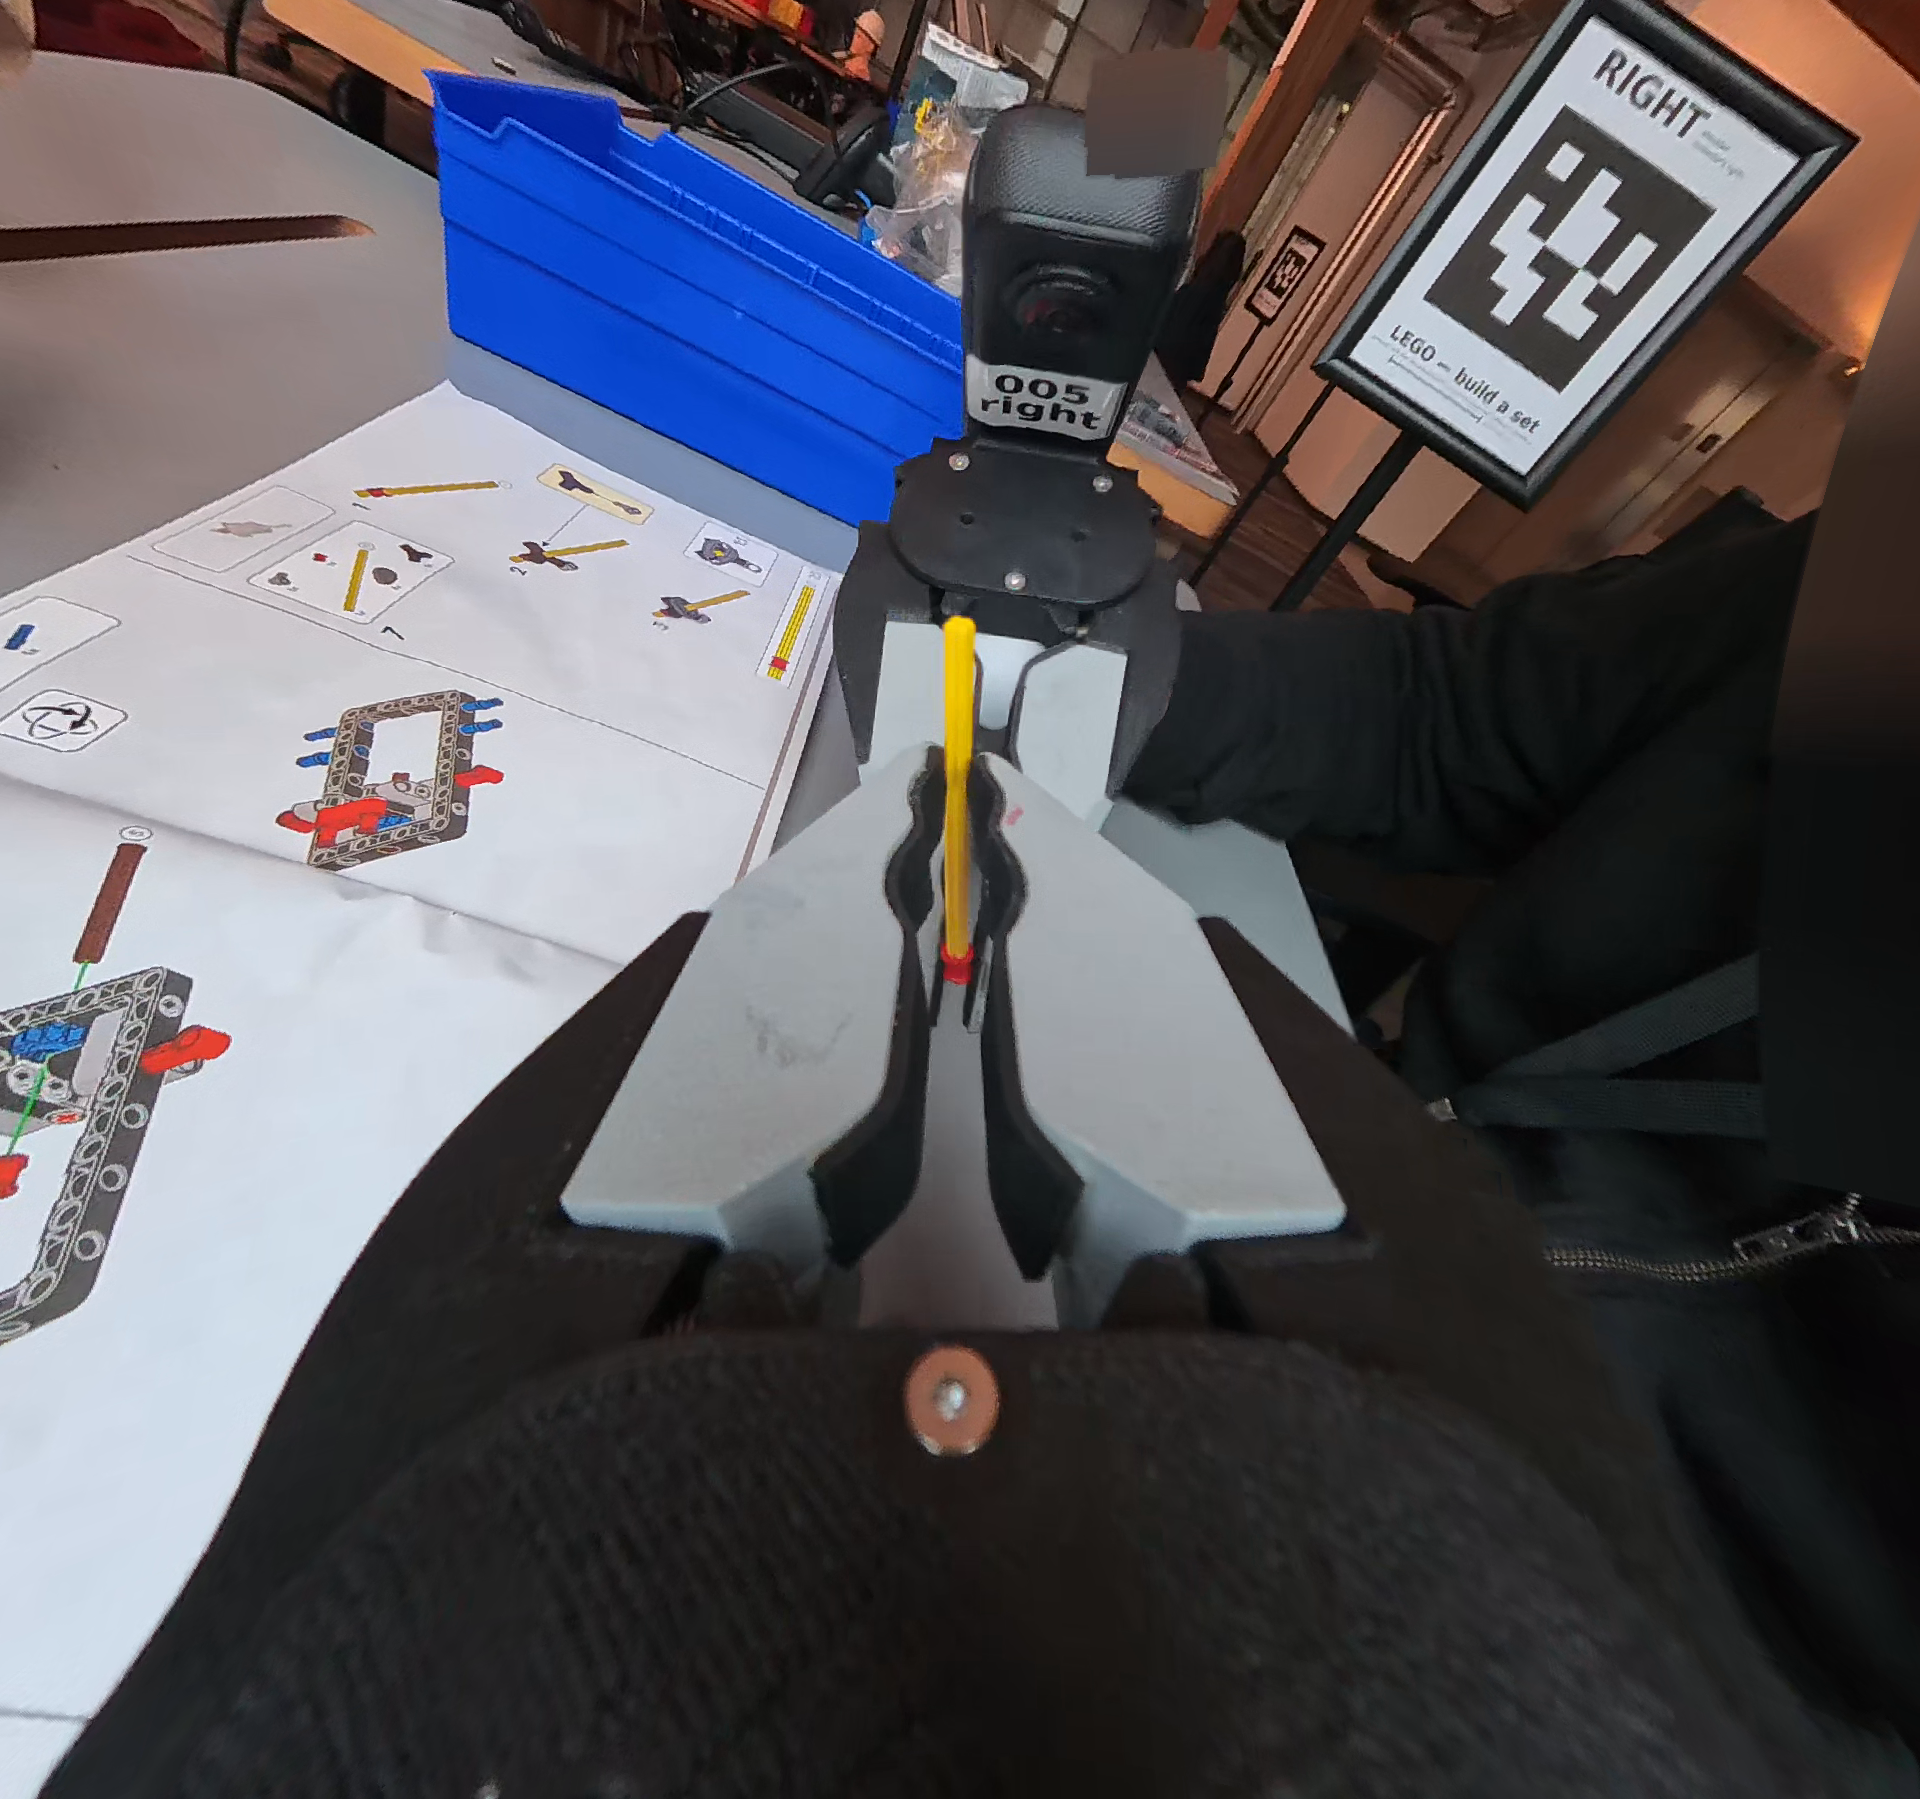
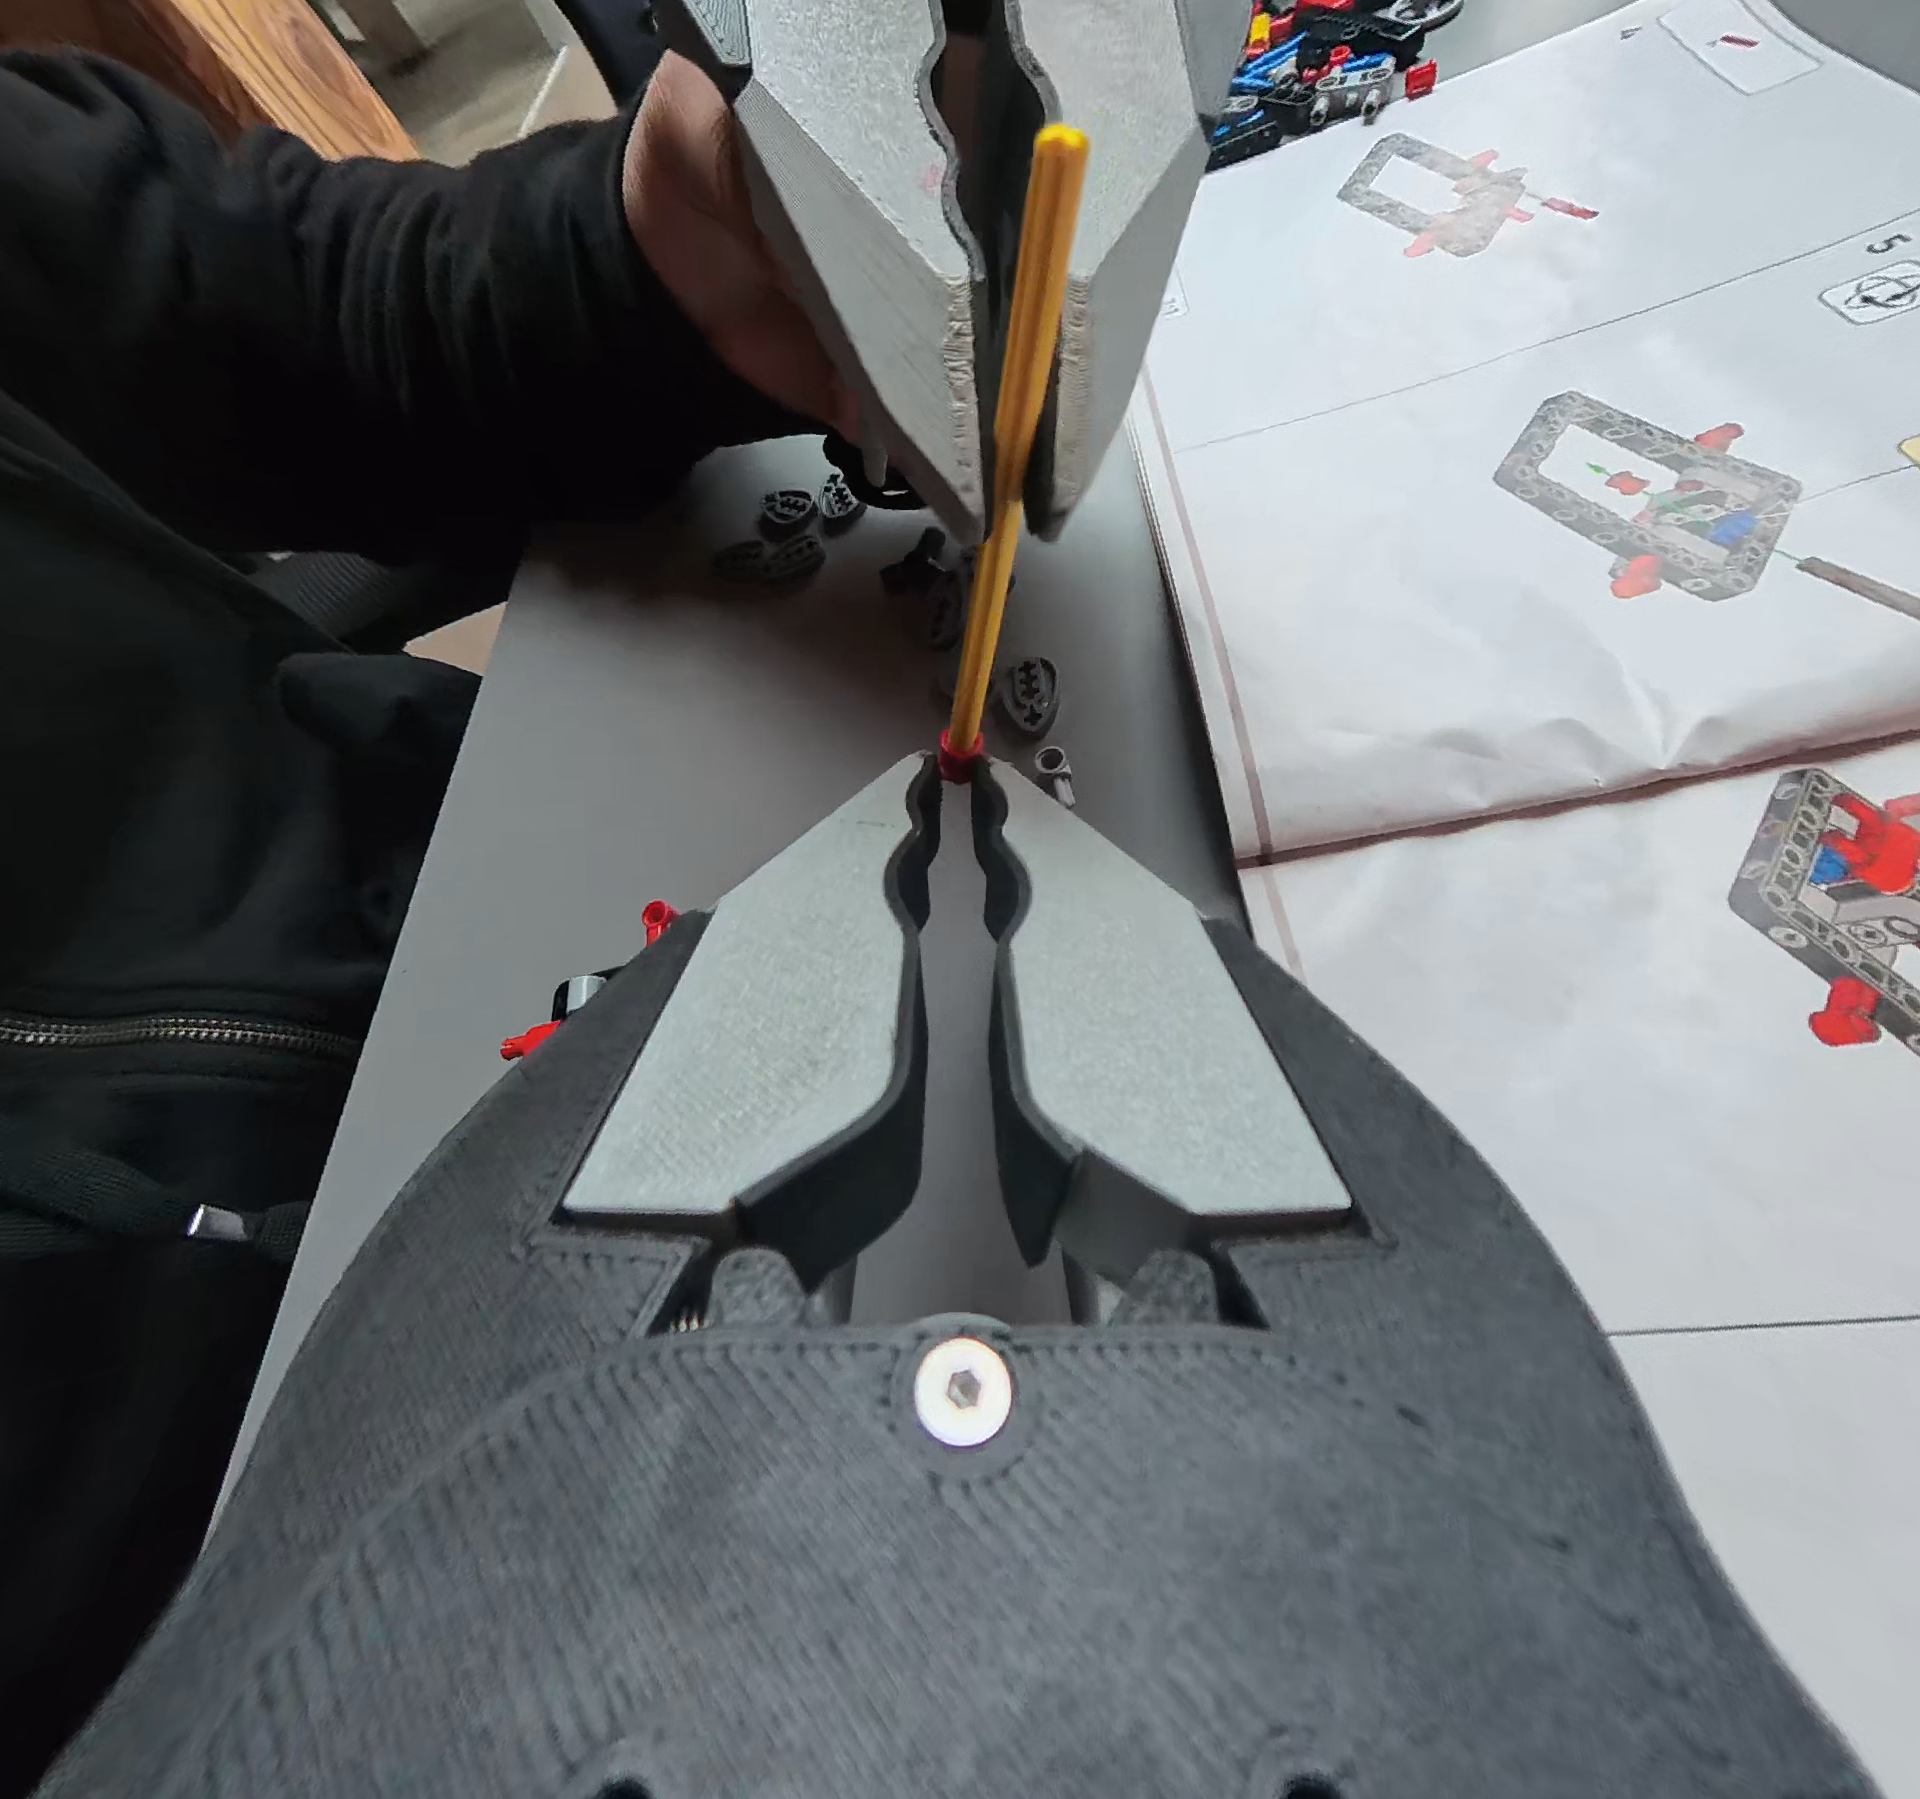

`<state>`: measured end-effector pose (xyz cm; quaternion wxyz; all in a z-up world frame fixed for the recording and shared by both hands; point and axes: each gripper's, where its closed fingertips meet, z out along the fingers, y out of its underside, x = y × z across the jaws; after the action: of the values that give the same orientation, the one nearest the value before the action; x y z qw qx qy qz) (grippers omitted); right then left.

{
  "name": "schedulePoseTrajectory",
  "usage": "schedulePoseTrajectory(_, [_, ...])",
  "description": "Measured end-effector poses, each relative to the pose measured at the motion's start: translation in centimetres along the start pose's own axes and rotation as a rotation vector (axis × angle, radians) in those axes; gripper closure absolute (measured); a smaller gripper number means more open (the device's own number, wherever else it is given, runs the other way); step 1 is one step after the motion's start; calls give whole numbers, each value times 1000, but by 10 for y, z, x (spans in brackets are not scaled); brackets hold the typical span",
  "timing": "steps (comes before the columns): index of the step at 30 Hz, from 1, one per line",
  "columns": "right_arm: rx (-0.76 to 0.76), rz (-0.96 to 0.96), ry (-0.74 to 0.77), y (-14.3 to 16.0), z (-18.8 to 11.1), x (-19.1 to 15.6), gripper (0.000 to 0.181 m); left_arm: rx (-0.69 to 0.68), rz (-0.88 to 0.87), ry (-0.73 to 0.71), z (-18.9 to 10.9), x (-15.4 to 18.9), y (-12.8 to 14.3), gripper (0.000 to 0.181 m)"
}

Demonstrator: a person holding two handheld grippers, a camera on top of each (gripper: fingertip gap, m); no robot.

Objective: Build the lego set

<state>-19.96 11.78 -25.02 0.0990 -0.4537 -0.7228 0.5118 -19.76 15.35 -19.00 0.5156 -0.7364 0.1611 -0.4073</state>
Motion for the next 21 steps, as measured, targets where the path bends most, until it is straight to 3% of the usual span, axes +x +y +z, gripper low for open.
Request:
schedulePoseTrajectory(5, [16,-10,18,-2,0,1,178,15,56,-20,1,-1,-4,178])
schedulePoseTrajectory(12, [203,58,-27,-27,-23,5,173,60,127,-26,0,2,-12,179])
schedulePoseTrajectory(16, [185,10,28,-26,-25,9,180,76,97,-23,-1,-1,-13,179])
schedulePoseTrajectory(19, [178,11,13,-24,-22,7,168,111,82,-5,-4,2,-19,179])
schedulePoseTrajectory(21, [166,11,14,-22,-20,8,172,112,84,-9,-5,2,-19,179])
